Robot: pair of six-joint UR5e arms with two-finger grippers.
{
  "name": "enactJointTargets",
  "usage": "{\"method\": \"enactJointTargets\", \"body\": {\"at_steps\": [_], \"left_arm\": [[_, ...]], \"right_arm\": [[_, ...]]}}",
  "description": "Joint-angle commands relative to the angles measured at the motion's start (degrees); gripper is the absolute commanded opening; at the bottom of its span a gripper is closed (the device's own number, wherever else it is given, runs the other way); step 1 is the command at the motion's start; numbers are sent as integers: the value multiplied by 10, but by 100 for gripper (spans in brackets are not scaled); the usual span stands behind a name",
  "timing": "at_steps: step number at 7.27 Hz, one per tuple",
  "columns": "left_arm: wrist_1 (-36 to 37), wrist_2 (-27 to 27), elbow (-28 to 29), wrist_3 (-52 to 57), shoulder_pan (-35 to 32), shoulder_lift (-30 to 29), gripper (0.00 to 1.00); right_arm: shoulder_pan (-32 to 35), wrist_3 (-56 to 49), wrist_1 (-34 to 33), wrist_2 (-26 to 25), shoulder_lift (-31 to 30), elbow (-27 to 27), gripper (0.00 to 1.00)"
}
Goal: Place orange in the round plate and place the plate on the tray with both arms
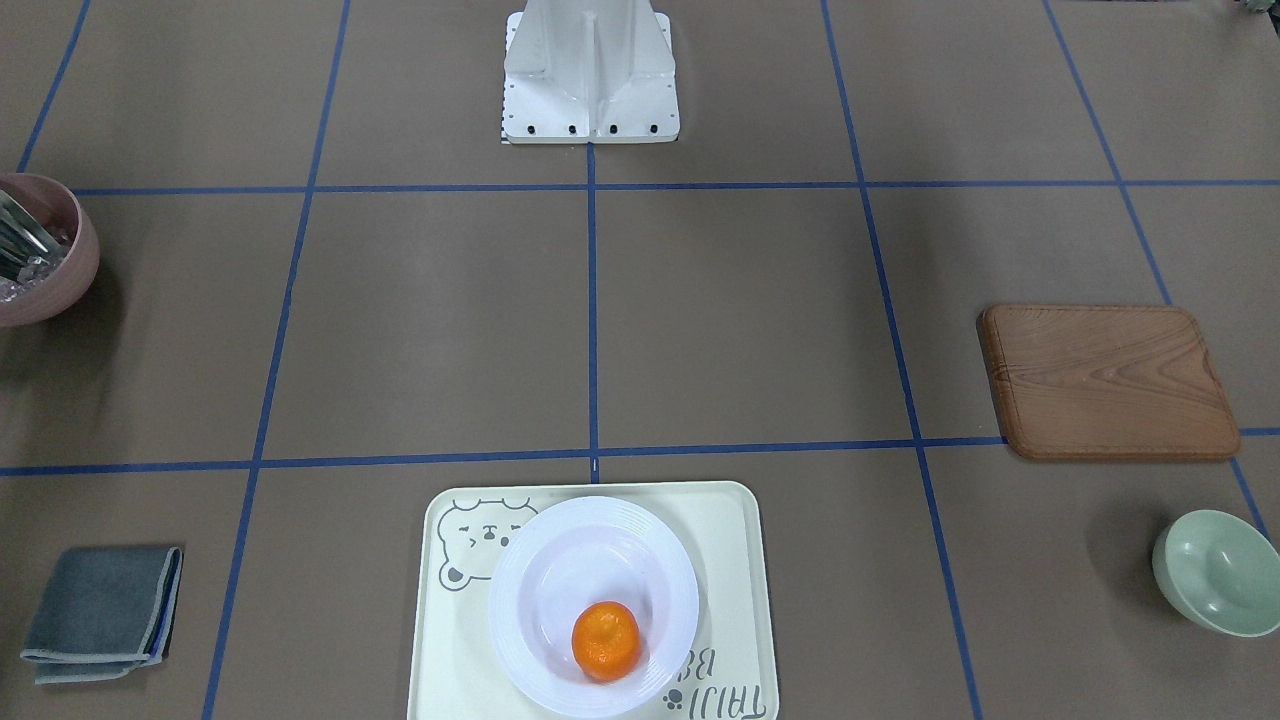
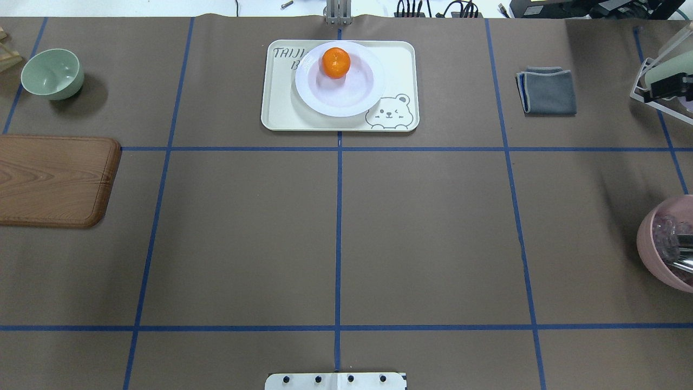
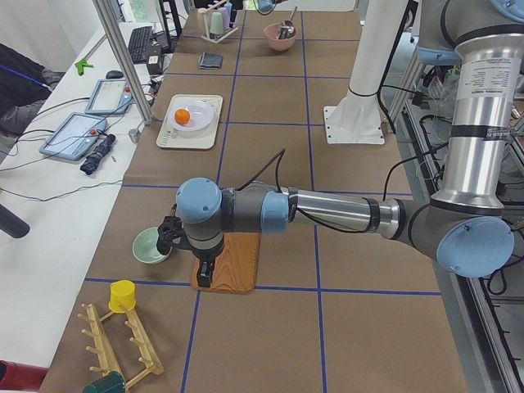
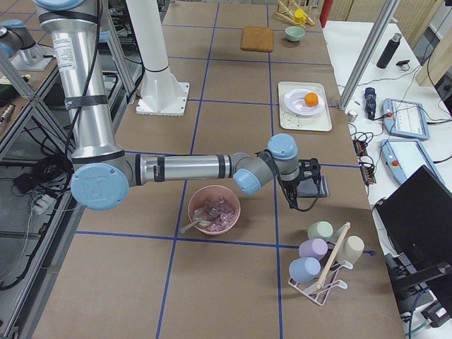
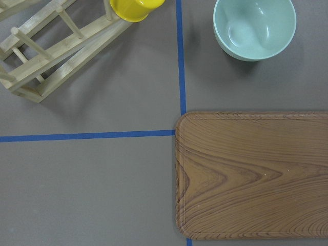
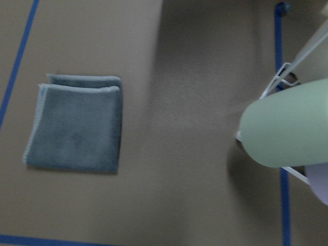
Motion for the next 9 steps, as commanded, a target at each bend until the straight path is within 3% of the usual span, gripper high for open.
{"method": "enactJointTargets", "body": {"at_steps": [1,3,4,9], "left_arm": [[0,1,0,12,0,1,99],[-1,-2,0,57,0,11,99],[0,-4,-1,58,0,21,99],[4,2,-9,54,0,20,99]], "right_arm": [[70,-185,-128,10,-13,12,100],[89,-268,-332,26,-6,105,100],[91,-286,-387,27,-14,142,100],[91,-286,-361,22,-92,144,100]]}}
